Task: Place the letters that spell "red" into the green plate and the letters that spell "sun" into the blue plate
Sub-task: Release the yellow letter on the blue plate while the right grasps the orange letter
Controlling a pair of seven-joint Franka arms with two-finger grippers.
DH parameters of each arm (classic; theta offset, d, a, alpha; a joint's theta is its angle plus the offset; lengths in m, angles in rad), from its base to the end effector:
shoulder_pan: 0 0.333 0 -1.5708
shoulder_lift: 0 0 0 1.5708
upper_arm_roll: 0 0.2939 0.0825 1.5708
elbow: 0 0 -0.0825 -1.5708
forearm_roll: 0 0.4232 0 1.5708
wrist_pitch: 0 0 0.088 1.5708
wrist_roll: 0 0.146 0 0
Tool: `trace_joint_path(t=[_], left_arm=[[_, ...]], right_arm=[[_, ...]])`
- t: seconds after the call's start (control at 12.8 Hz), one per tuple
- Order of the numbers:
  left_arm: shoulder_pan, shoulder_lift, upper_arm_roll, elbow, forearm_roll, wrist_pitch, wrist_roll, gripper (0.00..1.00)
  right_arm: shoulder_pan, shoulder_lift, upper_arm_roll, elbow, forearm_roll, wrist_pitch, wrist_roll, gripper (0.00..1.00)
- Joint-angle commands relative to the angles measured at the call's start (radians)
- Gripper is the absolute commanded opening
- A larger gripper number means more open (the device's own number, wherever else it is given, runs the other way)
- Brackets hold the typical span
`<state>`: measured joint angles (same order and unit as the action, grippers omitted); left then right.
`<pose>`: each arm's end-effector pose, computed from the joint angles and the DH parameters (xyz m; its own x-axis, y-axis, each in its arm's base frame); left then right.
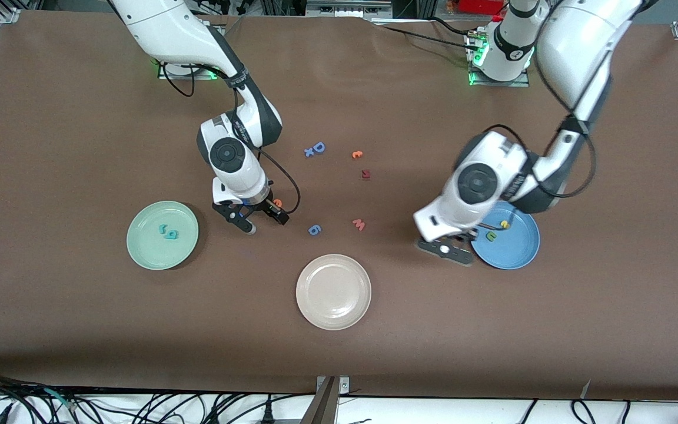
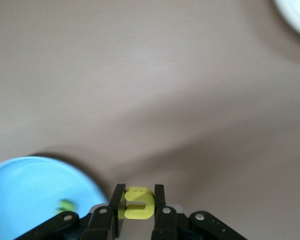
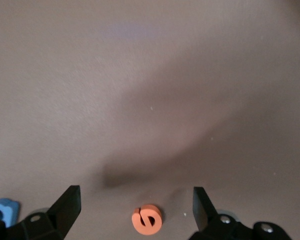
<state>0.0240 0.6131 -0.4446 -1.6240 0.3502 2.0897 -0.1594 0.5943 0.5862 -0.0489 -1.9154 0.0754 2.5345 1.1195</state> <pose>0.6530 -0.2399 0.2053 0.9243 -0.3750 -0.0715 -0.3788 -0.9241 -0.0503 0.5500 0.3334 0.0994 0.8100 -0.5864 -0.0015 -0.5861 -0.8094 -0.0382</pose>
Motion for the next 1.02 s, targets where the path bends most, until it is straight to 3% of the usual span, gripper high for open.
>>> trace_joint_path(t=[0.0, 0.24, 0.47, 0.78, 0.86, 0.94], left_arm=[[0.120, -0.013, -0.009, -0.033, -0.025, -0.023, 0.199, 0.00], [0.261, 0.023, -0.006, -0.036, -0.008, -0.011, 0.358, 0.00], [0.295, 0.057, -0.003, -0.066, 0.003, 0.009, 0.383, 0.00], [0.329, 0.062, -0.002, -0.154, 0.007, 0.130, 0.382, 0.01], [0.329, 0.060, -0.002, -0.158, 0.009, 0.131, 0.382, 0.14], [0.330, 0.060, -0.002, -0.157, 0.009, 0.131, 0.382, 0.33]], right_arm=[[0.028, 0.015, -0.002, 0.010, 0.014, 0.000, 0.043, 0.99], [0.044, 0.030, -0.002, 0.009, 0.014, -0.002, 0.060, 0.99], [0.047, 0.038, -0.002, 0.009, 0.014, -0.002, 0.062, 0.96], [0.047, 0.040, -0.002, 0.010, 0.012, -0.002, 0.049, 0.64], [0.047, 0.038, -0.002, 0.010, 0.012, -0.002, 0.043, 0.56], [0.047, 0.038, -0.002, 0.010, 0.012, -0.002, 0.042, 0.52]])
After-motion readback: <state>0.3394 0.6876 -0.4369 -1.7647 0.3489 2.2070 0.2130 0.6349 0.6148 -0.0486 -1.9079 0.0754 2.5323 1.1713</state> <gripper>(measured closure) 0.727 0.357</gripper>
